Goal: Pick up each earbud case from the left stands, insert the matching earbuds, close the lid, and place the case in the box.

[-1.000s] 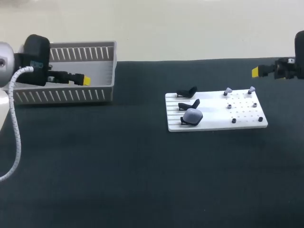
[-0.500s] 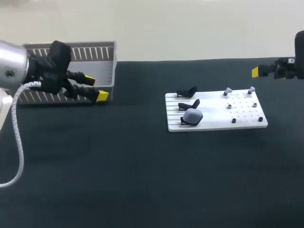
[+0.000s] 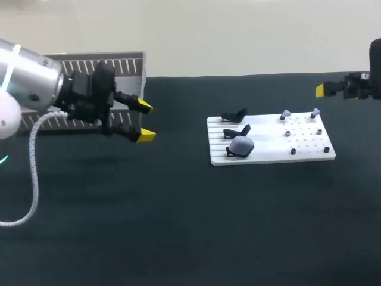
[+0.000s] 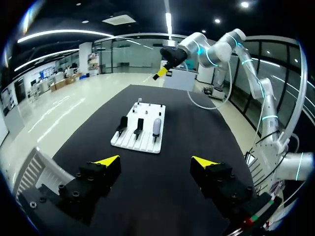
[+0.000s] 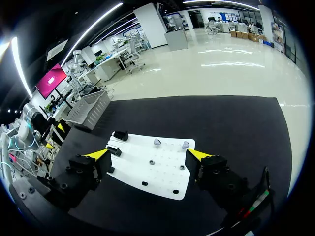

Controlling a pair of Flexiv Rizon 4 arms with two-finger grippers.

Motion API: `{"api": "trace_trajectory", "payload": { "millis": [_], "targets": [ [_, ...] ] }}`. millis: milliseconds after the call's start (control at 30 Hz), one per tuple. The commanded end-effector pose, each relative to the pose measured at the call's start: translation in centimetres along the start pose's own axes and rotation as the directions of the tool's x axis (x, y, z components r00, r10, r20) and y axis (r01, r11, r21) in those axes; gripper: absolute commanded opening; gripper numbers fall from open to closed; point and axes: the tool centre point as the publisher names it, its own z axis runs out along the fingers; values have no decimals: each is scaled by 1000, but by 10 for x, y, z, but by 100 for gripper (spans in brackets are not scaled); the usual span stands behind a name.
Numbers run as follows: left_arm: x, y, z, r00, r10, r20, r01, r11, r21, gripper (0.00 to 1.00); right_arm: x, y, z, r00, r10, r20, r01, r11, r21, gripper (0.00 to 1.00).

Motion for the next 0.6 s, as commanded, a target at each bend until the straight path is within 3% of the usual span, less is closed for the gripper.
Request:
{"api": "trace_trajectory", "payload": {
  "millis": [33, 600],
  "targets": [
    [-2, 10, 25, 999, 47, -5, -46, 996, 72, 100, 0, 0, 0, 1000, -1, 0, 1, 1000, 0, 100],
    [-4, 12, 29, 1000, 27, -7, -26, 997, 79, 100, 0, 0, 0, 1000, -1, 0, 1, 1000, 0, 100]
  ]
}}
